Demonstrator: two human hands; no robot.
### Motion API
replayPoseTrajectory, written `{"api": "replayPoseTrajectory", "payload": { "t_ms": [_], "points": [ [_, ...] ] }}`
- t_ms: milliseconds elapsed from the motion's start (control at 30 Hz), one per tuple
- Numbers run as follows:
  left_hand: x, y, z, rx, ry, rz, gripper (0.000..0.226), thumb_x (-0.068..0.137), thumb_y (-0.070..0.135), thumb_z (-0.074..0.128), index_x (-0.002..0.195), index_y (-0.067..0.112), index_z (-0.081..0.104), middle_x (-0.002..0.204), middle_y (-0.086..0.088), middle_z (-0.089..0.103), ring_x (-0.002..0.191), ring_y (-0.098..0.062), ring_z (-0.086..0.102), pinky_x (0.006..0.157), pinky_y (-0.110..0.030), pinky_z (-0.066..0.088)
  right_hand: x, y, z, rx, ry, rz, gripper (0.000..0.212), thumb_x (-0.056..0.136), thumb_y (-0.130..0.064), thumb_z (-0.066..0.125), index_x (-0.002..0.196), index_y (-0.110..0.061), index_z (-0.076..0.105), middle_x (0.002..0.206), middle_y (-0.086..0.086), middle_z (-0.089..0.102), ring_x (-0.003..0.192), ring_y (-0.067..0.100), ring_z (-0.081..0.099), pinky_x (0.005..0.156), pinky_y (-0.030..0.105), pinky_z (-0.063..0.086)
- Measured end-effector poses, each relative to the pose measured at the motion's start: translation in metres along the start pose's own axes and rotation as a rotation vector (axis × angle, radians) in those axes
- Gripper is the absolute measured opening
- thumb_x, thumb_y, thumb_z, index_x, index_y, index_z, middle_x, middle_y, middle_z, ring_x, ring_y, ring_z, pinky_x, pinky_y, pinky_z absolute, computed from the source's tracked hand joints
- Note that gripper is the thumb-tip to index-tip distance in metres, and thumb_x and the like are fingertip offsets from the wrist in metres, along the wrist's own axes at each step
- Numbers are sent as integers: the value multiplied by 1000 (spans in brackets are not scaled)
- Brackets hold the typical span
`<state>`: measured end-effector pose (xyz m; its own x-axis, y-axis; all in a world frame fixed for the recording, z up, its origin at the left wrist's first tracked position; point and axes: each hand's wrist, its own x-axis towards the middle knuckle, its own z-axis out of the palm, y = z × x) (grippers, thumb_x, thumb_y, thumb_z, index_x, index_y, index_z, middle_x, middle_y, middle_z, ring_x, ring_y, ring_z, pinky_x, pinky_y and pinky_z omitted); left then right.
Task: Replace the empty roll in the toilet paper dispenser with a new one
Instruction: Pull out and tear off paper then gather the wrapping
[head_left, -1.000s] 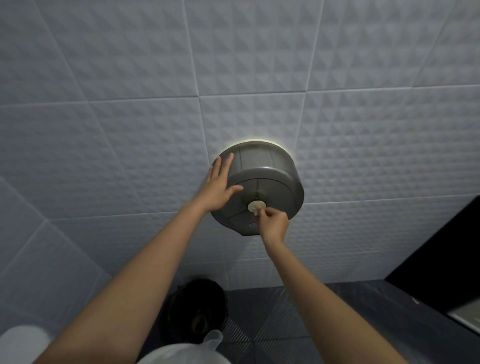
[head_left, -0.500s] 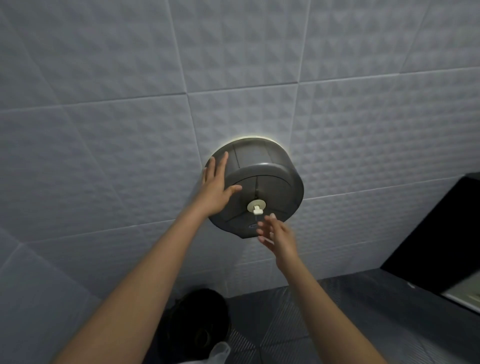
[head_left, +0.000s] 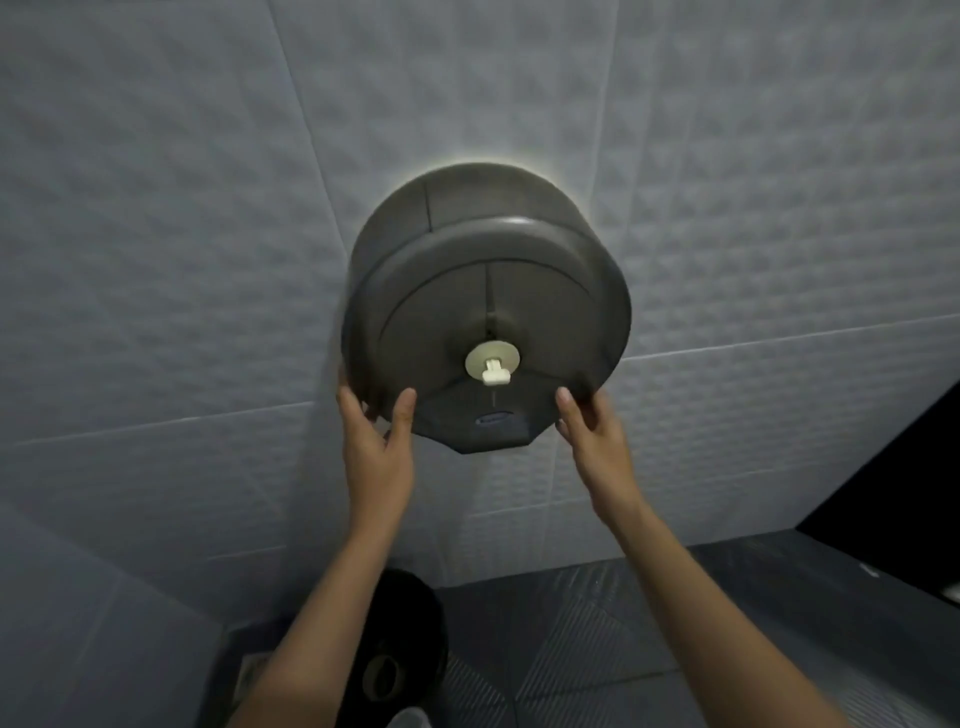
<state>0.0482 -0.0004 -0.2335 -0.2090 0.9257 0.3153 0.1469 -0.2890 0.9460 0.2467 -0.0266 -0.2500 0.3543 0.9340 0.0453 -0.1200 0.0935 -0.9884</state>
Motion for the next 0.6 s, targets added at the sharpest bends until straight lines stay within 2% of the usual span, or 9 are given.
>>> {"api": "replayPoseTrajectory", "payload": {
  "t_ms": [67, 133, 200, 300, 433, 500, 567, 600],
  "points": [
    [-3, -15, 3, -63, 21, -14, 59, 88, 36, 60, 139, 26, 32, 138, 1, 50, 125, -14, 53, 99, -26, 48, 12, 9, -4, 72, -31, -36, 32, 94, -23, 55, 126, -20, 53, 122, -6, 63, 117, 10, 58, 103, 36, 45],
    [-5, -30, 7, -107, 48, -31, 57, 90, 29, 61, 140, 18, 34, 132, 3, 53, 119, -14, 59, 97, -38, 52, 20, 22, -10, 111, -92, -52, 28, 94, -19, 55, 122, -21, 55, 123, -1, 64, 119, 14, 58, 104, 40, 44],
    [-5, -38, 10, -176, 67, -27, 53, 93, 18, 58, 140, 11, 34, 130, 2, 54, 114, -14, 61, 90, -31, 56, 25, 27, -13, 129, -130, -62, 25, 93, -19, 56, 117, -23, 57, 122, -1, 65, 119, 15, 58, 105, 41, 44],
    [-16, -58, 20, -206, 63, -71, 50, 93, 16, 57, 138, 13, 38, 130, -1, 54, 104, -3, 63, 81, -21, 56, 30, 31, -15, 162, -160, -85, 28, 93, -18, 57, 121, -14, 57, 119, 1, 66, 119, 17, 58, 105, 41, 44],
    [-51, -98, 45, -171, -15, -201, 59, 90, 18, 60, 142, 24, 34, 137, 2, 51, 106, 6, 61, 96, -32, 51, 33, 31, -18, 137, -189, -103, 28, 92, -16, 58, 120, -13, 58, 114, -1, 68, 116, 16, 60, 104, 37, 45],
    [-60, -113, 57, -154, -76, -259, 64, 87, 17, 63, 143, 23, 33, 138, -1, 48, 112, -1, 59, 103, -39, 47, 34, 26, -23, 115, -207, -113, 31, 89, -17, 61, 120, -12, 58, 115, 0, 68, 114, 16, 61, 103, 37, 46],
    [-60, -120, 69, -144, -132, -297, 67, 81, 24, 68, 139, 25, 35, 141, -1, 45, 119, -16, 57, 103, -38, 46, 37, 23, -27, 82, -235, -117, 36, 86, -21, 66, 120, -13, 59, 115, 0, 69, 113, 14, 62, 102, 38, 46],
    [-57, -121, 74, -154, -155, -315, 66, 78, 28, 70, 135, 26, 37, 140, 0, 44, 120, -18, 56, 103, -37, 46, 38, 21, -29, 61, -247, -117, 39, 83, -24, 68, 120, -14, 60, 113, -2, 70, 112, 13, 63, 101, 38, 47]
  ]
}}
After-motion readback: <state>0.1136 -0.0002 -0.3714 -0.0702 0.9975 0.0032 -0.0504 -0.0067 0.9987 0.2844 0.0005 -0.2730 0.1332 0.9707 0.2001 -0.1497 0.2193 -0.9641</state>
